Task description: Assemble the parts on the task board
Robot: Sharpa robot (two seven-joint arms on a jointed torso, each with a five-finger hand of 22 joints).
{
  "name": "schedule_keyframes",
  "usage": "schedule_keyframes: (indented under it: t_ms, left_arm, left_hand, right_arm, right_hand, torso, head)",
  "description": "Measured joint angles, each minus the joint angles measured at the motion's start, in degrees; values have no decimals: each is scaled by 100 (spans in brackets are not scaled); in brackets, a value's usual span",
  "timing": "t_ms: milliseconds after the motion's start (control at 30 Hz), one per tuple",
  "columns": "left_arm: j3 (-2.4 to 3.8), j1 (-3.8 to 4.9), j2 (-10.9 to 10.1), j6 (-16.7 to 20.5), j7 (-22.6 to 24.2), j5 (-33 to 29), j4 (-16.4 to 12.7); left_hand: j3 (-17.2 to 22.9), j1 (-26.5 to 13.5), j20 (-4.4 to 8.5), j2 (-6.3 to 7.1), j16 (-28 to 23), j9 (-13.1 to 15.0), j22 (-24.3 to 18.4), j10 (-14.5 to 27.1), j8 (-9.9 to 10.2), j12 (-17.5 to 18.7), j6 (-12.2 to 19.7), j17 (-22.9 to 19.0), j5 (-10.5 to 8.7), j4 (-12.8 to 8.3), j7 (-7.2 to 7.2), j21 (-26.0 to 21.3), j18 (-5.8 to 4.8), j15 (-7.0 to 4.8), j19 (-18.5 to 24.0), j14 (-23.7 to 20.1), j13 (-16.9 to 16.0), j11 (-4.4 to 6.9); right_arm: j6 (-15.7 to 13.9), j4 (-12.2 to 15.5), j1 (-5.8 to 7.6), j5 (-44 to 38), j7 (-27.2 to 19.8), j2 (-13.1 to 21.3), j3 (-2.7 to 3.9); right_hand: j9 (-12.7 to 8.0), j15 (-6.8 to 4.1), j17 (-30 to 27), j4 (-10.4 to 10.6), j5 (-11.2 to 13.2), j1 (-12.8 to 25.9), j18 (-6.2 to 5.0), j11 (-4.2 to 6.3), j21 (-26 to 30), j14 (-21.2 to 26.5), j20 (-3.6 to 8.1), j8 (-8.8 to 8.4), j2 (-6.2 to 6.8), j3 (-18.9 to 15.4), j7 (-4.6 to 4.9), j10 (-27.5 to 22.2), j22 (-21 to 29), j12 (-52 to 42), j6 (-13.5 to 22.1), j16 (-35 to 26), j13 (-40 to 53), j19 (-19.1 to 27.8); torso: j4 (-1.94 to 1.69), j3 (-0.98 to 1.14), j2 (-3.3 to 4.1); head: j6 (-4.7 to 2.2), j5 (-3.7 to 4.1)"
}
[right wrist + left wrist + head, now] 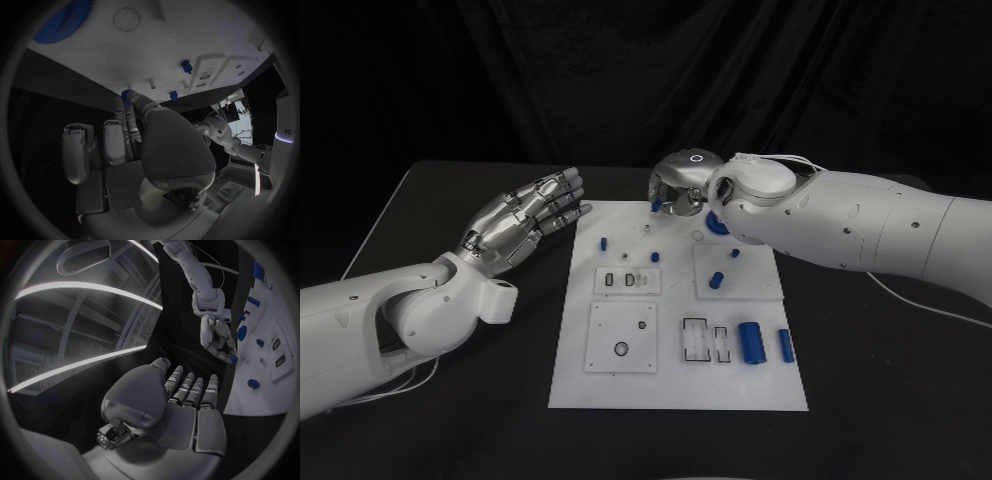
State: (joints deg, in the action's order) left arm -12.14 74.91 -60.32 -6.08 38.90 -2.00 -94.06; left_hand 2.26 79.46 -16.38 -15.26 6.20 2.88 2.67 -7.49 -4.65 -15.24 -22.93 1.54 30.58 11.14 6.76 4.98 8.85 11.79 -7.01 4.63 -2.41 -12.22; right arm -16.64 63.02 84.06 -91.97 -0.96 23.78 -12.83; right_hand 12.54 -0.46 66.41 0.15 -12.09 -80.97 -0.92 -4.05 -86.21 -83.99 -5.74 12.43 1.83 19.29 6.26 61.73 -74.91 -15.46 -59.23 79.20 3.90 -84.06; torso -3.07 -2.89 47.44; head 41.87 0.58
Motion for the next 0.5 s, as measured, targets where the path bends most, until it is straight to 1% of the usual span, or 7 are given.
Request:
schedule_keyframes:
  t_ms: [67,167,267,500]
  left_arm:
    - [0,0,7,0,0,0,8]
    - [0,0,29,-2,0,0,29]
    - [0,0,43,-6,0,0,44]
    - [0,0,57,-13,0,-19,68]
  left_hand:
    - [0,0,0,0,0,0,0,0,0,0,0,0,0,0,0,0,0,0,0,0,0,0]
    - [32,0,0,0,0,0,0,0,0,0,0,0,0,1,0,0,0,0,0,0,0,0]
    - [32,0,0,0,0,0,0,0,0,0,0,0,0,1,0,0,0,0,0,0,0,0]
    - [63,0,0,0,0,-1,0,0,0,0,0,0,0,0,0,0,0,20,0,-21,0,0]
  right_arm:
    - [13,0,-6,0,0,0,0]
    - [28,-4,-11,1,1,-4,0]
    - [36,-14,-23,2,1,-17,0]
    - [41,-60,-40,3,0,-76,3]
  right_hand:
    - [0,0,0,0,0,0,0,-9,0,0,0,19,0,0,16,-9,0,0,22,0,0,0]
    - [0,0,0,0,0,0,0,-9,0,0,0,63,0,-1,11,-9,0,33,30,0,0,0]
    - [0,0,0,-1,1,0,0,-9,0,0,0,106,1,-1,40,-9,0,33,60,0,1,0]
    - [0,0,0,-1,20,0,0,-29,0,0,0,150,1,-1,41,-30,1,55,81,0,1,0]
  torso:
    - [-1,0,-1]
    - [-4,0,-1]
    - [-8,-2,-1]
    - [-10,-7,-1]
  head:
    - [1,5]
    - [1,18]
    - [1,27]
    - [11,41]
